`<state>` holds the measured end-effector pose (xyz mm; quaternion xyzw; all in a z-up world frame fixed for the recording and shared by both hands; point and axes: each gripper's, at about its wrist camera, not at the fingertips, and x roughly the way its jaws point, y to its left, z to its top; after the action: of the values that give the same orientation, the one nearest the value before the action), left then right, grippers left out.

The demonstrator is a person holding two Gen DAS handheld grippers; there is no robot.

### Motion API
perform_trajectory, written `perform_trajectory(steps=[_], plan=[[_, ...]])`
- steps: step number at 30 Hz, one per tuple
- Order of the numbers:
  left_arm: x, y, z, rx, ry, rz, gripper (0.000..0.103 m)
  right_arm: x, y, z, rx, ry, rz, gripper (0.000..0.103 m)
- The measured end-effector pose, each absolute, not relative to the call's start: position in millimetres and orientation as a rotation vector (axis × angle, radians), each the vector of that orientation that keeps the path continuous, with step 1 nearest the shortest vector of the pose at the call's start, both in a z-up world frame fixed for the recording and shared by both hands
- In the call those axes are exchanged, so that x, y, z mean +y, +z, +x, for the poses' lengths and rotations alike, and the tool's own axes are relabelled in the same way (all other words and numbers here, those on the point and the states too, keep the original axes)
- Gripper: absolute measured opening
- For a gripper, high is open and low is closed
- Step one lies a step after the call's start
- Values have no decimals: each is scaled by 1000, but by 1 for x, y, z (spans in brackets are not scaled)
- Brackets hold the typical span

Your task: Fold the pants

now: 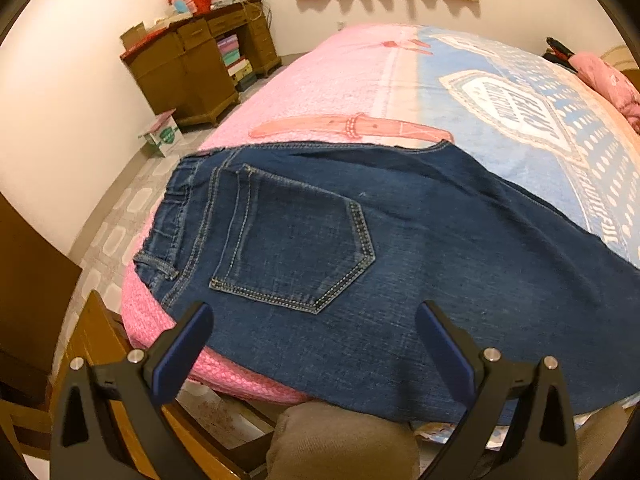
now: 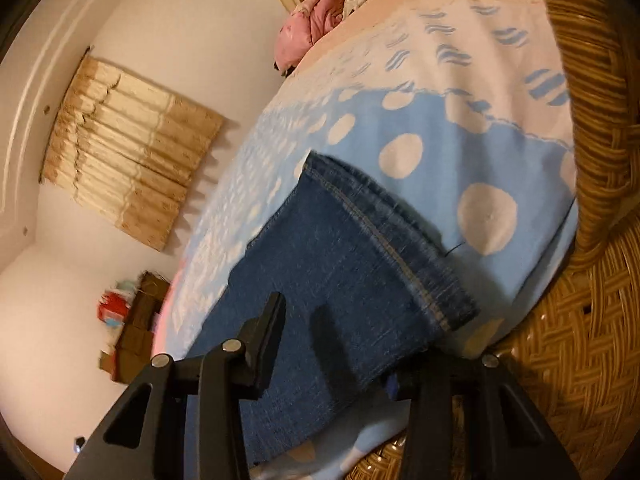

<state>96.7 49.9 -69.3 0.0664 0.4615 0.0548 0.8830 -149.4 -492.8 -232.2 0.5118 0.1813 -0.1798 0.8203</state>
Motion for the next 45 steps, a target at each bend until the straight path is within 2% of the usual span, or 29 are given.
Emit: perform_trajectory(steps=[1, 4, 8, 12, 16, 20, 24, 26, 31, 33, 35, 37, 42, 43, 44, 45], plan=[[52, -69, 97, 966, 112, 125, 103, -493, -232, -145, 428, -399, 1076, 4], [59, -66, 95, 956, 107, 99, 103, -496, -221, -132, 495, -419, 1078, 4], [69, -60, 90, 932, 108, 74, 103, -475, -153, -107, 412, -355, 964, 4], [84, -58, 86, 919, 104, 34, 103, -402, -60, -43, 403, -227, 662, 4], [101, -58, 83, 912, 108, -1, 103, -293, -21, 28, 470, -51, 411, 4], [122, -57, 80, 902, 123, -31, 103, -165, -52, 79, 595, 22, 128, 4], [144, -58, 77, 890, 148, -57, 103, -53, -131, 104, 747, -27, -189, 4], [154, -59, 77, 888, 157, -67, 103, -29, -159, 109, 786, -93, -283, 14], [172, -69, 80, 896, 179, -100, 103, 10, -189, 88, 690, -198, -598, 21], [175, -75, 82, 911, 172, -128, 103, 13, -184, 76, 687, -105, -562, 33], [174, -78, 82, 917, 165, -135, 103, 7, -171, 63, 689, 14, -431, 53], [171, -81, 83, 918, 155, -128, 103, -7, -150, 48, 660, 95, -273, 57], [166, -83, 84, 925, 135, -134, 103, -74, -121, 49, 640, 100, 95, 58], [165, -84, 85, 926, 132, -132, 103, -83, -125, 52, 652, 61, 99, 55], [164, -85, 85, 927, 129, -128, 103, -87, -127, 55, 663, 28, 75, 46], [164, -85, 85, 929, 128, -126, 103, -91, -130, 61, 670, 23, 50, 42]])
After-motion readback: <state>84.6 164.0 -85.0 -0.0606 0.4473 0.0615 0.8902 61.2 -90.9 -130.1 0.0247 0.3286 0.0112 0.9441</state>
